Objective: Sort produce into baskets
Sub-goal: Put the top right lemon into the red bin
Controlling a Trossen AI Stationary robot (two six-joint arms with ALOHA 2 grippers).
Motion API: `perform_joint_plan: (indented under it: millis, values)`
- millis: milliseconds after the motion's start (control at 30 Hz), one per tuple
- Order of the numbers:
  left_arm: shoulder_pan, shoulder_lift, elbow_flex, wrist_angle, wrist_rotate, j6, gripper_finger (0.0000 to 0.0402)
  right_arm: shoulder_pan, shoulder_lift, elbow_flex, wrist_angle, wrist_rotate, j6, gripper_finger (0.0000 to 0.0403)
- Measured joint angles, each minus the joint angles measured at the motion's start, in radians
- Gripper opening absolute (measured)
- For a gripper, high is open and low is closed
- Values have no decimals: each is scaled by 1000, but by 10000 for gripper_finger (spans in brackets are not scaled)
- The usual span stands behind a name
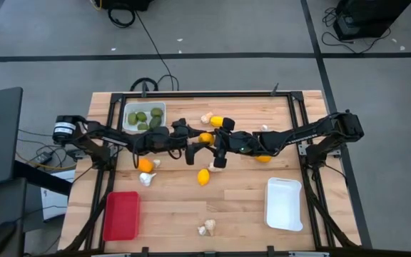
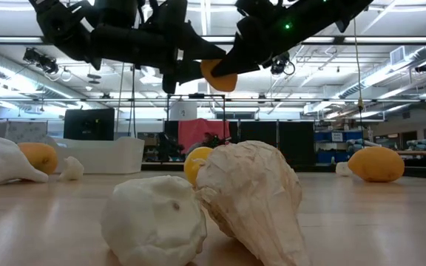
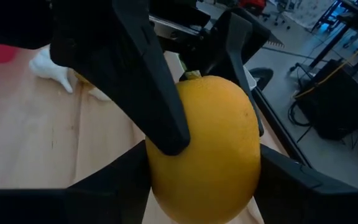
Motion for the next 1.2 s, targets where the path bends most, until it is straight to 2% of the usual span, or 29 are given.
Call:
perform_joint_plan:
  millis: [100,267,400,500,667,800,933,1067,1200]
  values:
    - [0,-61,7,-119,3,43,214,0,1,3,-1,5,35,264]
    - [0,-256,78,-583,-21,130,219,-3,0,0,-70,41,135,307]
    - [-21,-357,165,-969,-24,96,221,-36,0,0,-132,66,152,321]
    - [-66,-397,204,-1184,-7,28,222,-97,0,0,-169,12,167,320]
    - [-185,-454,217,-1319,65,-159,222,-174,0,0,-201,-54,187,312]
    - [-315,-493,216,-1449,66,-339,222,-232,0,0,-198,-69,140,311]
    - [-456,-517,216,-1516,64,-545,223,-286,0,-20,-207,-174,96,311]
    - [-601,-525,217,-1562,64,-719,223,-310,0,-63,-156,-216,30,312]
    - [-737,-523,217,-1674,68,-895,223,-320,0,-80,-125,-285,-46,312]
